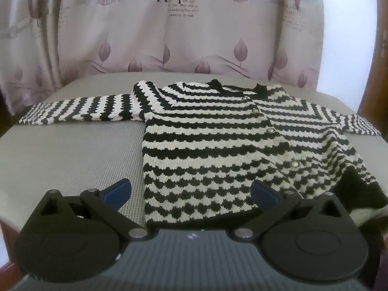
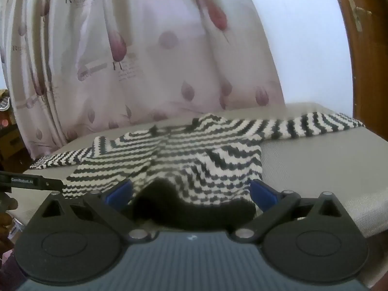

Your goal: Fold small clothes

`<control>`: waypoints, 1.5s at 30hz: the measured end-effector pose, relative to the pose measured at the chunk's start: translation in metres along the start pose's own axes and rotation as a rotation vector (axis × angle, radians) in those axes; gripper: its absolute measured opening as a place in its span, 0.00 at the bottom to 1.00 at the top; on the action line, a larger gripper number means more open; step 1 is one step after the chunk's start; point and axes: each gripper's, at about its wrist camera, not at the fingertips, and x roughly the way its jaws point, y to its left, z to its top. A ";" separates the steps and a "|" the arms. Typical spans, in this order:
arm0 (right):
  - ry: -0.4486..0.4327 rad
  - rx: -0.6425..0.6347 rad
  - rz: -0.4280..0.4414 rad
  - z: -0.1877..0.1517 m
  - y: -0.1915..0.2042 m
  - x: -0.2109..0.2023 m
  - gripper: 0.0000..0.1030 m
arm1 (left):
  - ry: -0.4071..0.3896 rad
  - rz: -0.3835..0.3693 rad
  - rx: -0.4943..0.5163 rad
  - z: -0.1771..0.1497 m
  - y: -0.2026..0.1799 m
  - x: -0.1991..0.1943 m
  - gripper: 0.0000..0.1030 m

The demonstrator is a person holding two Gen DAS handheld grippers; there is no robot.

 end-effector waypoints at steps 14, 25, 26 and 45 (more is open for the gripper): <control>0.098 0.002 -0.077 -0.018 -0.033 0.034 0.93 | 0.050 -0.004 0.002 0.004 0.001 0.011 1.00; 0.131 0.012 -0.058 -0.021 -0.040 0.049 0.55 | 0.053 -0.030 0.012 0.002 -0.005 0.016 1.00; 0.132 0.008 -0.059 -0.021 -0.040 0.050 0.37 | 0.050 -0.038 0.004 0.001 -0.006 0.016 1.00; 0.148 0.079 -0.149 -0.018 -0.086 0.014 0.08 | 0.070 -0.027 -0.017 -0.007 0.006 0.026 1.00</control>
